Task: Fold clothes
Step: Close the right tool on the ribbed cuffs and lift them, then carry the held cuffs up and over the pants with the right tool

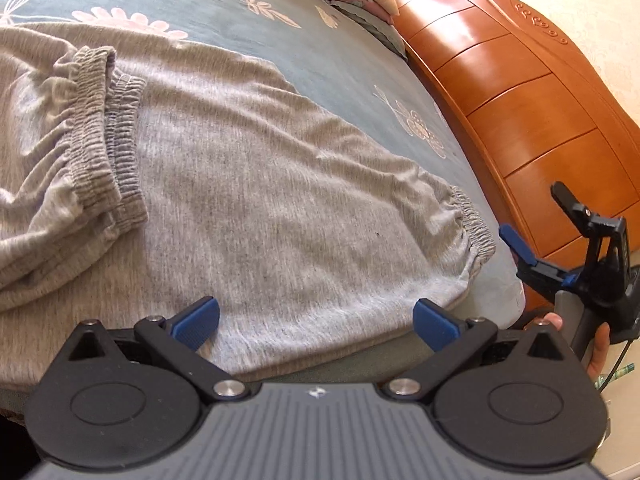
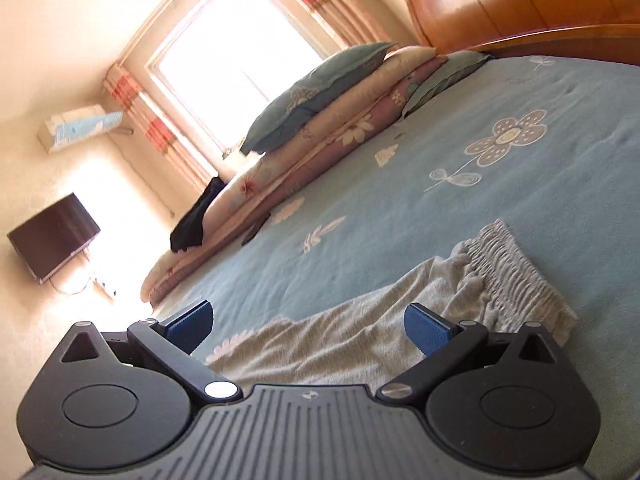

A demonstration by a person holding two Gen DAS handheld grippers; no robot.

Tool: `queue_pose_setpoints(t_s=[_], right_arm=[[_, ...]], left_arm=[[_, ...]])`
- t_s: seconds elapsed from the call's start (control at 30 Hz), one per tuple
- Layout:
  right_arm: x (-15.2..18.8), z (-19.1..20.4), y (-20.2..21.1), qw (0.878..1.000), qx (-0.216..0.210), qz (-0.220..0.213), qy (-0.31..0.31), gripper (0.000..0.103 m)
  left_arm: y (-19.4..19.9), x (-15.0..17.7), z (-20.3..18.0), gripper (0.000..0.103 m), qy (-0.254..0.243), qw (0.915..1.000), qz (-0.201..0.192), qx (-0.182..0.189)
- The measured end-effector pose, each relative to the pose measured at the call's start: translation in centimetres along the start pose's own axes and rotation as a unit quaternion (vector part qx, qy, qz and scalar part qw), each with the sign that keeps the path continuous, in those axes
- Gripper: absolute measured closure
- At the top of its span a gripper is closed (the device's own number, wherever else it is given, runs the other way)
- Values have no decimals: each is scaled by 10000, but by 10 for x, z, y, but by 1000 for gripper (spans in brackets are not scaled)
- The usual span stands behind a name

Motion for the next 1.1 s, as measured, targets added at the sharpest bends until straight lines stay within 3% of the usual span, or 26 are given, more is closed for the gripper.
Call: queue_pose_setpoints(t_s=[0.1, 0.27, 0.43, 0.57, 0.8, 1.0, 1.1], right_arm=[[-4, -36, 31, 9940, 473, -369, -909, 0], [17, -82, 36, 9756, 968, -85, -1968, 0], [25, -91, -9, 9714, 1145, 637, -1979, 0], [18, -91, -30, 9758, 1099, 750, -1736, 0], [3, -110, -56, 9742, 680, 715, -2029, 0], [22, -89, -56, 9762, 356, 1051, -1862, 0], [25, -78, -66, 9806, 394, 1165, -1523, 0]], left_arm=[[0, -1, 0, 1, -17, 10000, 58, 28], [-2, 3, -6, 1, -337, 9993, 66, -129], [-2, 3, -4, 1, -314, 9994, 83, -96], [0, 1, 0, 1, -88, 9999, 70, 53], [1, 0, 2, 1, 24, 9999, 84, 124], [2, -2, 7, 1, 166, 9995, 106, 259], [1, -4, 7, 1, 205, 9993, 130, 284]])
Point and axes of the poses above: each gripper's, at about its wrist camera, not at the fingertips, and y roughly against the way its jaws point, z to its left, x to its underside, the point moved 4 cm from there along -y, roughly the way its jaws point, and after that the axes turned 12 degrees about y, right-handed, at the moved point
